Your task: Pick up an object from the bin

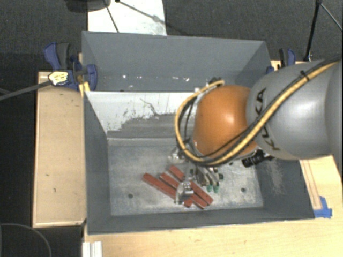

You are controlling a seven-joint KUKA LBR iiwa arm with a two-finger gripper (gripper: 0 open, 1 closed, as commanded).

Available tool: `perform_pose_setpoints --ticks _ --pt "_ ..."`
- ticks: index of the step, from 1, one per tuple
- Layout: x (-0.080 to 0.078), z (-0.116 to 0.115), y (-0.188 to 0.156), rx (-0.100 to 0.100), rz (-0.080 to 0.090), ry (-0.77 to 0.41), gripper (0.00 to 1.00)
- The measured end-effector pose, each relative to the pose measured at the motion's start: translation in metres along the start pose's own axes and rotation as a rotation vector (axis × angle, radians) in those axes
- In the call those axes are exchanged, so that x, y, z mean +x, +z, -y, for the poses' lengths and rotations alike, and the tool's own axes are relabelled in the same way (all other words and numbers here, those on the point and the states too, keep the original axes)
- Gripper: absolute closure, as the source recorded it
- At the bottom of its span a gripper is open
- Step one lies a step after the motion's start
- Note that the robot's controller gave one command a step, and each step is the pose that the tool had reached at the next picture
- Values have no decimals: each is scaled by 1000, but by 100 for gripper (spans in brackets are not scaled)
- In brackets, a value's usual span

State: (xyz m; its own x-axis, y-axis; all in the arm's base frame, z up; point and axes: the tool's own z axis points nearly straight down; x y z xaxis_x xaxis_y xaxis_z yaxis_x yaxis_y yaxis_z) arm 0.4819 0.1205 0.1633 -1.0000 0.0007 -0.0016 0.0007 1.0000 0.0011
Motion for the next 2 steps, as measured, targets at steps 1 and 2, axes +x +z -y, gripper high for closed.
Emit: perform_pose_setpoints --ticks 1,2 --pt "-45 32 78 -2 16 51 100" --pt "-45 33 78 -2 17 53 100"
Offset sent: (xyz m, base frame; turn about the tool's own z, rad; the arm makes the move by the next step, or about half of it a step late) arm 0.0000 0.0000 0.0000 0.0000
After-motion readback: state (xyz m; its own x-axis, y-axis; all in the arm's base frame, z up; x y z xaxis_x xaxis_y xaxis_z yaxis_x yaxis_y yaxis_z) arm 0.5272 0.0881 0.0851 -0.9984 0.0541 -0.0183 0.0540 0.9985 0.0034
